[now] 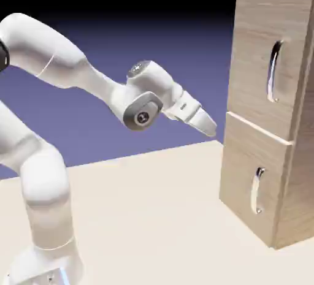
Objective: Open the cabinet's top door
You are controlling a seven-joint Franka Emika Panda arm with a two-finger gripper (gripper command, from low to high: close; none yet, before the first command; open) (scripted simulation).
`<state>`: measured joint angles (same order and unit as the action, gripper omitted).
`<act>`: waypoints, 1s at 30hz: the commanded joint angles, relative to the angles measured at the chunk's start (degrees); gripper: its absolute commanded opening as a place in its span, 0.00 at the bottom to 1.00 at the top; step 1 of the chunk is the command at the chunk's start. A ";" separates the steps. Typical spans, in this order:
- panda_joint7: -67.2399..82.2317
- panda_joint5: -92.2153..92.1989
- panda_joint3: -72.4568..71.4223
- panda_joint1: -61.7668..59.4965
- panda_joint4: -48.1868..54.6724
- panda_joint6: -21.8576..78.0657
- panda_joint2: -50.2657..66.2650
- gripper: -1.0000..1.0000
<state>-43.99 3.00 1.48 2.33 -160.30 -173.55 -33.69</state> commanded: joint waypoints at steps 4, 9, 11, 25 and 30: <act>-5.11 9.97 4.91 5.45 2.32 1.53 -3.43 1.00; -11.49 22.43 11.04 12.27 5.22 3.44 -7.72 1.00; -14.04 27.41 13.50 14.99 6.37 4.20 -9.43 1.00; -31.91 62.30 30.68 34.07 14.49 9.55 -21.44 1.00; -38.29 74.76 36.81 40.88 17.38 11.46 -25.73 1.00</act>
<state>-82.29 77.76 38.29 43.21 -142.92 -162.08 -59.42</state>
